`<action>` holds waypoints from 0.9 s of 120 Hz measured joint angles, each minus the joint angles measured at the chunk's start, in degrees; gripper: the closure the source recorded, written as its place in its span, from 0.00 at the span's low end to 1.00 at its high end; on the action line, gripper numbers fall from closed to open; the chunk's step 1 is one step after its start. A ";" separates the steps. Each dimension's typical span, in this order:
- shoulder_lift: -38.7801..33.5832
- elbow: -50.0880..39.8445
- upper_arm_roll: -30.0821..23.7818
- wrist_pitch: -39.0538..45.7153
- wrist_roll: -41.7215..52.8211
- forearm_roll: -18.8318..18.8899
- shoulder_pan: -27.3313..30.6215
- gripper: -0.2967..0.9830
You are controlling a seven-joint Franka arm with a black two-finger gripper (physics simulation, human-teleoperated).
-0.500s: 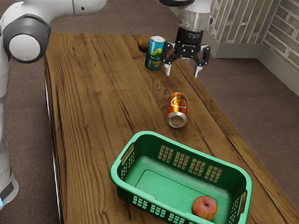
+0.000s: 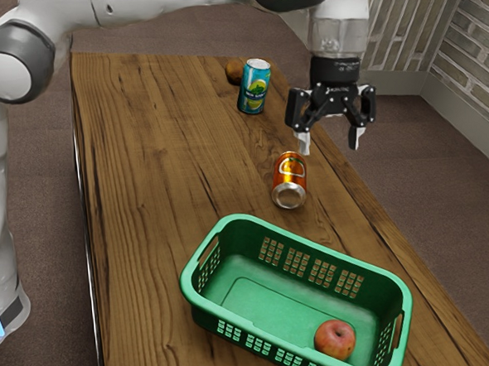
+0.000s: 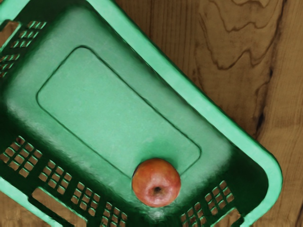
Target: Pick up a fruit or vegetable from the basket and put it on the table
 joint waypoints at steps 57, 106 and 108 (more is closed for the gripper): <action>9.79 -0.48 -13.06 5.57 14.16 5.26 -5.69 0.23; 14.05 -7.49 -11.09 13.67 42.38 8.02 -9.99 0.23; 14.18 -7.49 -11.05 13.89 43.18 8.02 -10.00 0.23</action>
